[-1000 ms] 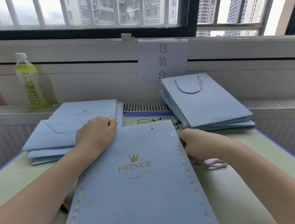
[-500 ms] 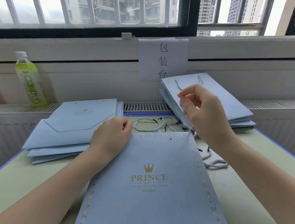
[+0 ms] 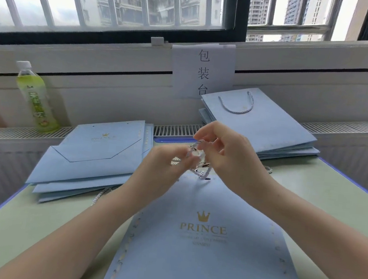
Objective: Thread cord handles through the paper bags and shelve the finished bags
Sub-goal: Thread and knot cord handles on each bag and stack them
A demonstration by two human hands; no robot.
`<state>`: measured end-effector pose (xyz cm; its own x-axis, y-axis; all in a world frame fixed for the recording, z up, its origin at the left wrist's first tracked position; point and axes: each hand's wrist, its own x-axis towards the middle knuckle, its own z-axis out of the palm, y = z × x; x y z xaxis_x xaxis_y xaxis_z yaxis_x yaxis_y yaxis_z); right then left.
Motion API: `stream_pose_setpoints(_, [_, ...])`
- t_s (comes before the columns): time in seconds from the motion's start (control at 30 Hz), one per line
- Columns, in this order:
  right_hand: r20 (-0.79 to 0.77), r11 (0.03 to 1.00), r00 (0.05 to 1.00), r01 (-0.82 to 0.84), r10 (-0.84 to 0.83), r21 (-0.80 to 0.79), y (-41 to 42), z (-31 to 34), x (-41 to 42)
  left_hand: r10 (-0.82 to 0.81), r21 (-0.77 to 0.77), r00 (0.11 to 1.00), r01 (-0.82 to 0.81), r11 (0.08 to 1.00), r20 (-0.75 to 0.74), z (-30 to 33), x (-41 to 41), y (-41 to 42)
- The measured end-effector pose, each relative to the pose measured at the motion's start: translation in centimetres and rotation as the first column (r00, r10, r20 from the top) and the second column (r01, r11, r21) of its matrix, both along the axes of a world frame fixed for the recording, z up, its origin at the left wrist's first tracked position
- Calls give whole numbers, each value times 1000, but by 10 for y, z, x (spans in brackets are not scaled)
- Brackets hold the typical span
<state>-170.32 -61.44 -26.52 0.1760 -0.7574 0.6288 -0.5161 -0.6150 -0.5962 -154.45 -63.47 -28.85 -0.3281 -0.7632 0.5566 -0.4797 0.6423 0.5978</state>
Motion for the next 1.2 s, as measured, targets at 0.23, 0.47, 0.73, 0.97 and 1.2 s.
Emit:
stream_pose_setpoints(0.23, [284,991,952,88,-114,104,-14,1,-17,105,89,971,-88,992,-214,7,10,-8])
stream_pose_setpoints(0.47, [474,972,850,168,-228,166,-23,5,-26,141,187,930,-80,979,-340,10,13,-9])
stream_pose_setpoints(0.73, [246,939,910,345,-333,-7,-18,2,-17,173,213,923,-102,972,-345,12,14,-6])
stream_pose_setpoints(0.97, [-430,907,828,203,-360,-369,8,-17,17,-19,316,925,149,937,-379,16,1,7])
stream_pose_setpoints(1.2, [-438,975,881,99,-180,-201,-2,-21,8,-5,359,960,109,927,-280,11,-1,2])
